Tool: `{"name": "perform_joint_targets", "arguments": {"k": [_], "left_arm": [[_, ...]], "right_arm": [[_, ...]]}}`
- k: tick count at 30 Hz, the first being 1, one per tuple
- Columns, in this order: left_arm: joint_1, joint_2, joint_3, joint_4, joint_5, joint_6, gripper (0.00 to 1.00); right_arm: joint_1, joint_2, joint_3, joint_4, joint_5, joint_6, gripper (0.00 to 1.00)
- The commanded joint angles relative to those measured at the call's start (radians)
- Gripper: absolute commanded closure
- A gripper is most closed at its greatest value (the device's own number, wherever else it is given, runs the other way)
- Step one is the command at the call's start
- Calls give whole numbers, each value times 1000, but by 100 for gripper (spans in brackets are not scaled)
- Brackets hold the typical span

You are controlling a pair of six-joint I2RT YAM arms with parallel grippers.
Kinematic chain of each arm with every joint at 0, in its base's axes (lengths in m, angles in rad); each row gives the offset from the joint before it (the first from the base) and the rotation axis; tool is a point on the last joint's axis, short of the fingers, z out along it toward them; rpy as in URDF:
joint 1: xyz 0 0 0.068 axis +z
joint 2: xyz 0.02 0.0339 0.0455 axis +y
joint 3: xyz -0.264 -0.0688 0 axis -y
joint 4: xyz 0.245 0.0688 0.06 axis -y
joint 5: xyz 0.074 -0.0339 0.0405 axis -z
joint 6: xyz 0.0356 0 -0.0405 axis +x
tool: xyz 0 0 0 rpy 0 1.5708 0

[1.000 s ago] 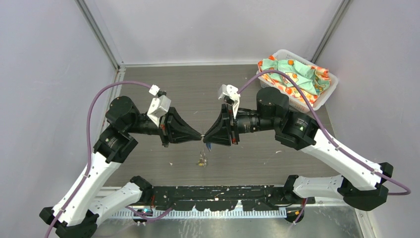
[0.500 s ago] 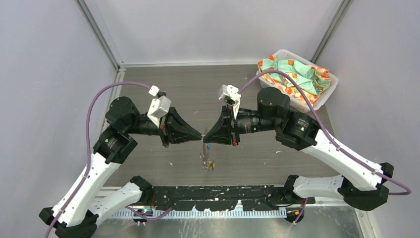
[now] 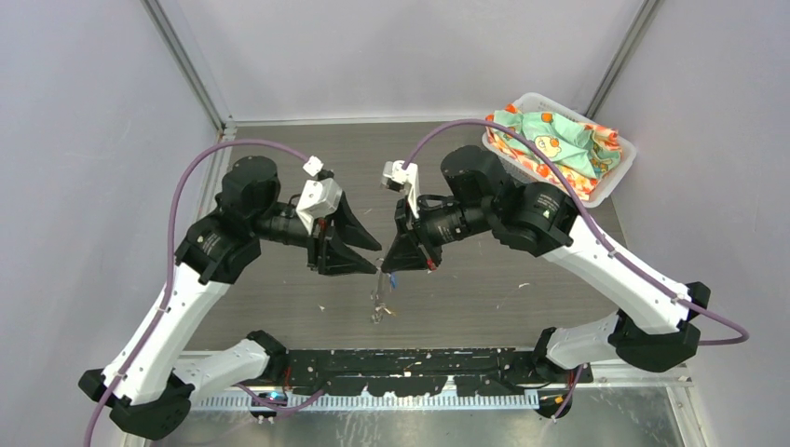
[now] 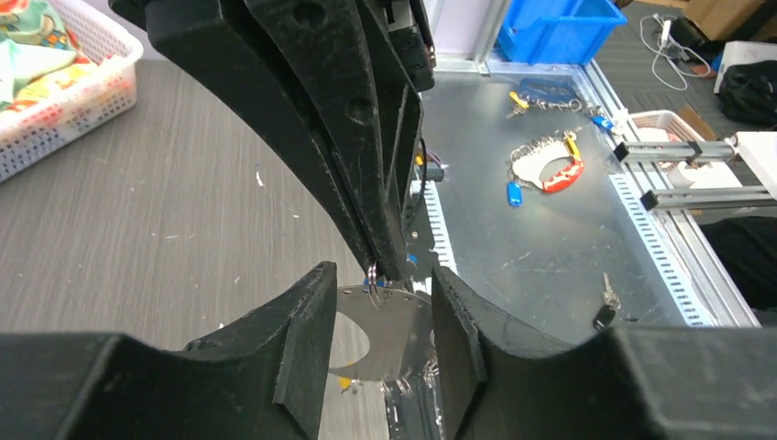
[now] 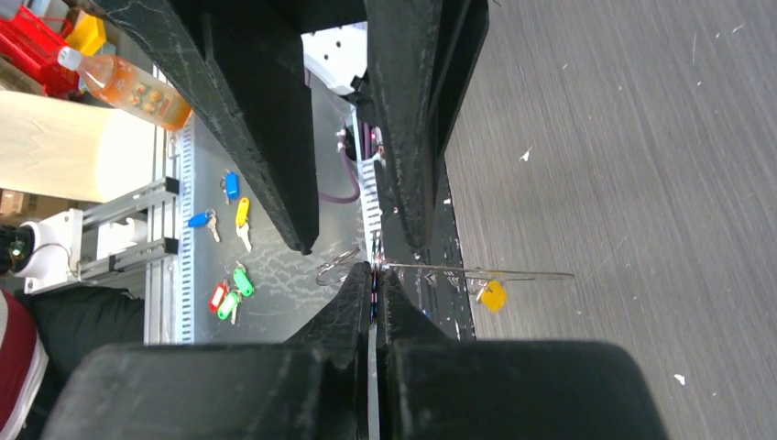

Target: Put the keys on the keyring

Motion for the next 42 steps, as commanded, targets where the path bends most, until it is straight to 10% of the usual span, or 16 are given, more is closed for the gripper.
{"name": "perform_joint_targets", "arguments": {"k": [1, 19, 30, 36, 42], "left_arm": [[-1, 33, 69, -156, 41, 99, 60], [-25, 71, 94, -192, 14, 136, 72], [-31, 61, 74, -206, -9, 181, 100], [-30, 12, 33, -96, -37, 90, 100], [-30, -28, -26, 123, 14, -104, 100]], "right_arm": [[17, 7, 77, -66, 8, -24, 99], [38, 70, 150, -130, 25, -48, 99], [43, 86, 160, -113, 18, -42, 99], [42, -53, 14, 44, 64, -1, 73], [38, -191, -170, 206, 81, 90, 70]]}}
